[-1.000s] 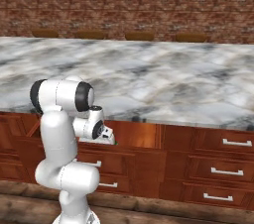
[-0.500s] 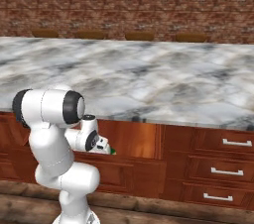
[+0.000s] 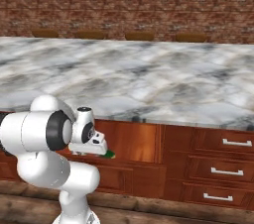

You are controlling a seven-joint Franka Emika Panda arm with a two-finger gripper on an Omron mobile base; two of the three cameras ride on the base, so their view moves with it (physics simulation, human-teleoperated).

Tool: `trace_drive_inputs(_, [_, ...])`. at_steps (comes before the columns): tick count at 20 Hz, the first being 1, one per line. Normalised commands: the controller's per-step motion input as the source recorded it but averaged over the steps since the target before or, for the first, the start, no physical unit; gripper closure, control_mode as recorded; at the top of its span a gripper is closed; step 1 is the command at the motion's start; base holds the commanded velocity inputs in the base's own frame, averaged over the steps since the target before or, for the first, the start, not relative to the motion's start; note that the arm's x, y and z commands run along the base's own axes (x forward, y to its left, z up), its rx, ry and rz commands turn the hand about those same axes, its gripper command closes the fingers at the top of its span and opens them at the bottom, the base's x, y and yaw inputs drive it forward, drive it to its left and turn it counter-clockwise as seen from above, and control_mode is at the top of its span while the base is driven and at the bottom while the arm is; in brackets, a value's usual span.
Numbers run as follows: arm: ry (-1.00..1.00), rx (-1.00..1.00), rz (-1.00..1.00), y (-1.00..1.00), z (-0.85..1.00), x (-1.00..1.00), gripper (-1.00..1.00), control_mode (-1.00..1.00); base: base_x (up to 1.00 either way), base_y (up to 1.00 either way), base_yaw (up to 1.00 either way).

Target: Restock the sink supplies by placing the sponge and soap dispenser on the counter and next to the sink. Make sure the soap dispenser is upright.

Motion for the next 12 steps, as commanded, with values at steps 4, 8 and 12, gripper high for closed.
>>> trace_drive_inputs(4, [0.00, 0.00, 0.00, 0.00, 0.04, -0.51, -1.00, -1.00, 0.00, 0.00, 0.00])
trace_drive_inputs(8, [0.00, 0.00, 0.00, 0.00, 0.00, -0.68, -1.00, -1.00, 0.00, 0.00, 0.00])
trace_drive_inputs(12, [0.00, 0.00, 0.00, 0.00, 0.00, -0.71, -1.00, -1.00, 0.00, 0.00, 0.00])
